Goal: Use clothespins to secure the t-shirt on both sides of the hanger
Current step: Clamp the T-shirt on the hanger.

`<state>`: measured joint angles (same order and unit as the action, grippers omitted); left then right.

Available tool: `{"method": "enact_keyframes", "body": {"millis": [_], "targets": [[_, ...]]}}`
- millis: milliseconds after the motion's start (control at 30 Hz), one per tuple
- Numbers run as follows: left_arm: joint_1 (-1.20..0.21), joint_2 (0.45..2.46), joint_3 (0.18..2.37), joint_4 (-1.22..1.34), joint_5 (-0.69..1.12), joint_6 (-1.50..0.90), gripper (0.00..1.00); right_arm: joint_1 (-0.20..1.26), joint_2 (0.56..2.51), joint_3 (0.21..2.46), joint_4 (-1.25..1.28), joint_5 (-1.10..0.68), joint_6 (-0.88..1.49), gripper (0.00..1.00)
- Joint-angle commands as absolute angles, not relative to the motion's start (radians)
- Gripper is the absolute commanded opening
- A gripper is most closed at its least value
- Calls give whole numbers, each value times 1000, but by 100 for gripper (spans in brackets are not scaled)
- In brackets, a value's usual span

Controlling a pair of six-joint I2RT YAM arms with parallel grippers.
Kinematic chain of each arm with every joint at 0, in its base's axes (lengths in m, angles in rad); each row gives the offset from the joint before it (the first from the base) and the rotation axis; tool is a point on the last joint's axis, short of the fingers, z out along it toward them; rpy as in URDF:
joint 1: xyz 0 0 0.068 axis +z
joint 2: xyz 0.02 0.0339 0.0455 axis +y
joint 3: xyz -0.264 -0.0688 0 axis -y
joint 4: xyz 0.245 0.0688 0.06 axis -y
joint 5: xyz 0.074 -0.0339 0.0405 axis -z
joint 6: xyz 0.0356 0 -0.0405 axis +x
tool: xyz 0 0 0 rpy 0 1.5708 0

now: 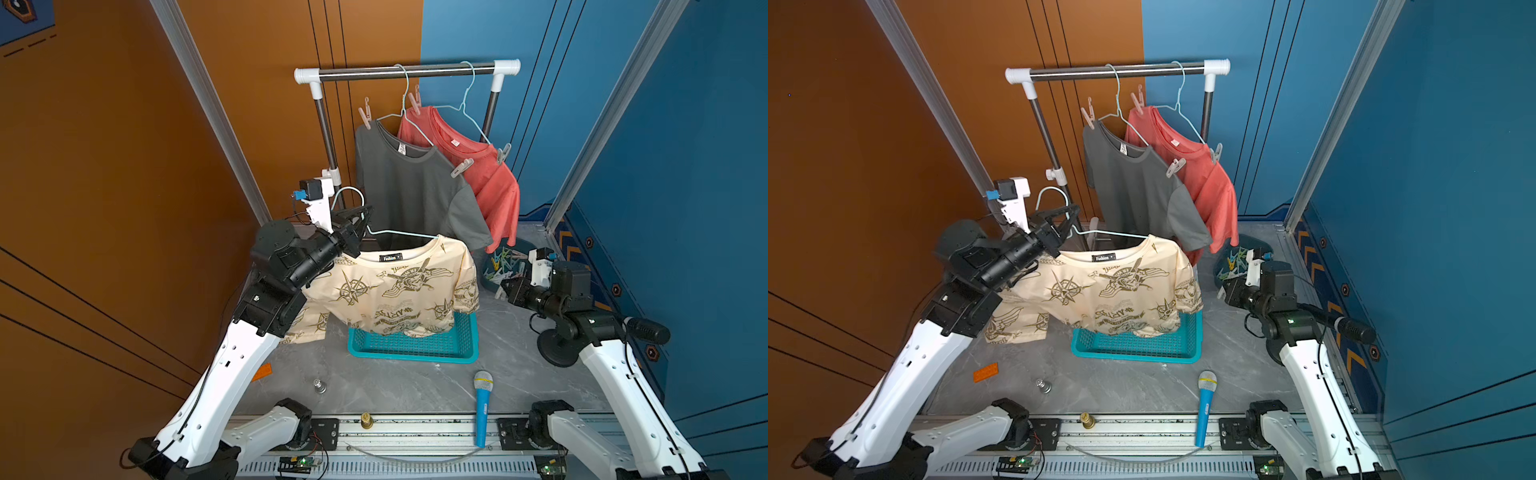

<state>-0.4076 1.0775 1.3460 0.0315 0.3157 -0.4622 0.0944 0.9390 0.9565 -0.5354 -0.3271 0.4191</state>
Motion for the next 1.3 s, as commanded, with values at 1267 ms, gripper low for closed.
{"method": "enact_keyframes", "body": {"millis": [1267], "targets": [[-625,1265,1400,217,243,-419,5,837,1437,1607,-328,-230,488,4]]}}
